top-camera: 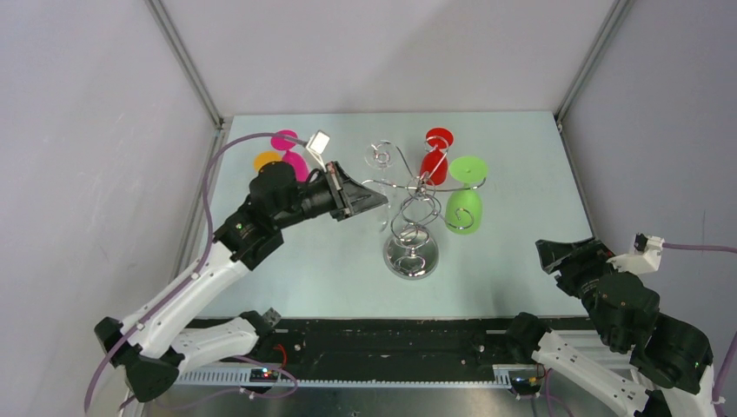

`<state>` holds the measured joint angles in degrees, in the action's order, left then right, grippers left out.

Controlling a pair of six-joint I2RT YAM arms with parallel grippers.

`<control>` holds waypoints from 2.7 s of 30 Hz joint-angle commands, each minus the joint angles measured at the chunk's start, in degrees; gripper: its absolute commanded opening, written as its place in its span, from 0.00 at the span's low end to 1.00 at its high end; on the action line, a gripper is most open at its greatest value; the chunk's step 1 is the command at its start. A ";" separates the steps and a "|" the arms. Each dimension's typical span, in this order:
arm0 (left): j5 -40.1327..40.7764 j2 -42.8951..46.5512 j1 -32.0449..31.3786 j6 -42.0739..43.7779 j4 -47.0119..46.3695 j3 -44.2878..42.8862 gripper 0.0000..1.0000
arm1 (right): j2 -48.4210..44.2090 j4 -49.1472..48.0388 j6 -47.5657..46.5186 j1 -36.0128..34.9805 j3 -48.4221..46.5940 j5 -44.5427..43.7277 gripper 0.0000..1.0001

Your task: Place the wine glass upside down on the wine glass rack

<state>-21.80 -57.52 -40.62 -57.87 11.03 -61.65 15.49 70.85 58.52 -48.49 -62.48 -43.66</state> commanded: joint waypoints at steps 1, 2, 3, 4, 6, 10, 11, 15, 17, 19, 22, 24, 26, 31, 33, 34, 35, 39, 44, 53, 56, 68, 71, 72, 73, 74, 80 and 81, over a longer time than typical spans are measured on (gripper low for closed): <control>-2.00 -2.14 -0.46 1.09 -5.43 -2.68 0.00 | 1.46 -2.28 1.74 -0.38 0.09 -1.05 0.68; -2.03 -2.99 -0.50 1.07 -5.83 -2.86 0.00 | 1.42 -2.29 1.92 -0.33 0.19 -1.02 0.68; -2.03 -3.37 -0.46 1.08 -5.92 -3.32 0.00 | 1.35 -2.27 1.93 -0.34 0.22 -1.00 0.68; -2.08 -3.98 -0.46 1.28 -6.13 -3.58 0.00 | 1.20 -2.33 2.01 -0.36 0.24 -0.99 0.68; -1.79 -4.71 -0.45 1.79 -6.15 -4.48 0.00 | 0.92 -2.29 2.03 -0.38 0.40 -0.89 0.68; -1.30 -5.21 -0.28 2.62 -6.15 -5.69 0.00 | 0.07 -2.31 2.35 -0.31 0.89 -0.83 0.68; -1.13 -5.18 -0.10 2.70 -6.08 -5.75 0.00 | -0.10 -2.30 2.46 -0.32 1.00 -0.86 0.68; -0.77 -4.83 0.98 3.01 -5.66 -5.61 0.00 | -0.67 -2.32 2.64 -0.39 1.15 -0.79 0.68; -0.67 -4.52 1.89 3.13 -5.55 -5.37 0.00 | -0.79 -2.30 2.65 -0.40 1.21 -0.83 0.68; -0.63 -4.02 2.79 3.40 -5.22 -5.07 0.00 | -0.81 -2.29 2.72 -0.39 1.20 -0.76 0.68; -0.86 -3.59 4.13 3.54 -5.02 -4.56 0.00 | -0.66 -2.31 2.88 -0.43 1.21 -0.81 0.68; -1.39 -3.28 5.34 3.55 -5.02 -4.21 0.00 | -0.50 -2.26 2.98 -0.41 1.22 -0.81 0.68; -1.80 -2.92 6.42 3.60 -5.09 -3.87 0.00 | -0.34 -2.24 3.06 -0.44 1.26 -0.81 0.68; -2.59 -2.03 8.34 3.72 -4.87 -3.29 0.00 | -0.17 -2.57 3.16 -0.44 1.54 -0.81 0.68; -2.89 -1.50 8.79 3.79 -4.81 -2.90 0.00 | -0.18 -2.75 3.18 -0.46 1.72 -0.81 0.69; -2.94 -1.20 9.09 3.81 -4.75 -2.52 0.00 | -0.14 -2.78 3.22 -0.46 1.81 -0.81 0.69; -3.00 -1.07 9.21 3.81 -4.72 -2.30 0.00 | -0.07 -2.92 3.16 -0.42 1.78 -0.81 0.69; -3.42 0.20 9.84 3.75 -4.70 -0.90 0.00 | 0.14 -3.03 3.22 -0.53 1.82 -0.77 0.69; -4.02 1.92 10.44 3.58 -4.57 0.89 0.00 | 0.26 -3.12 3.39 -0.54 2.06 -0.52 0.69; -6.55 3.85 10.89 3.18 -4.37 3.36 0.00 | 0.17 -3.48 3.63 -0.52 2.35 0.07 0.69; -7.54 4.81 10.86 3.11 -4.37 4.14 0.00 | -0.07 -3.45 3.50 -0.51 2.31 -0.16 0.69; -10.47 5.74 10.83 4.77 -3.51 5.73 0.19 | -0.13 -2.82 4.24 -0.53 2.33 0.13 0.68; -10.41 5.57 10.83 5.05 -3.55 6.34 0.22 | -0.34 -2.71 4.38 -0.55 2.32 0.00 0.68; -10.35 5.57 10.83 5.29 -3.56 6.64 0.23 | -0.36 -2.59 4.55 -0.55 2.33 -0.01 0.68; -10.28 5.59 10.83 5.39 -3.47 6.86 0.23 | -0.37 -2.28 4.70 -0.49 2.34 -0.08 0.68; -10.19 5.64 10.76 5.52 -3.47 7.10 0.24 | -0.32 -2.11 5.01 -0.52 2.40 -0.14 0.68; -10.25 5.82 10.87 5.57 -3.47 7.96 0.30 | -0.86 -2.45 5.11 -0.53 3.10 -0.03 0.68; -10.29 5.83 10.85 5.57 -3.47 8.00 0.33 | -0.88 -2.49 5.11 -0.54 3.23 -0.07 0.68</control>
<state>-31.27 -52.45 -30.13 -53.95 7.70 -54.72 15.25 68.79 62.13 -48.69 -59.70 -42.59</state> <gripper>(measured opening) 0.289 0.681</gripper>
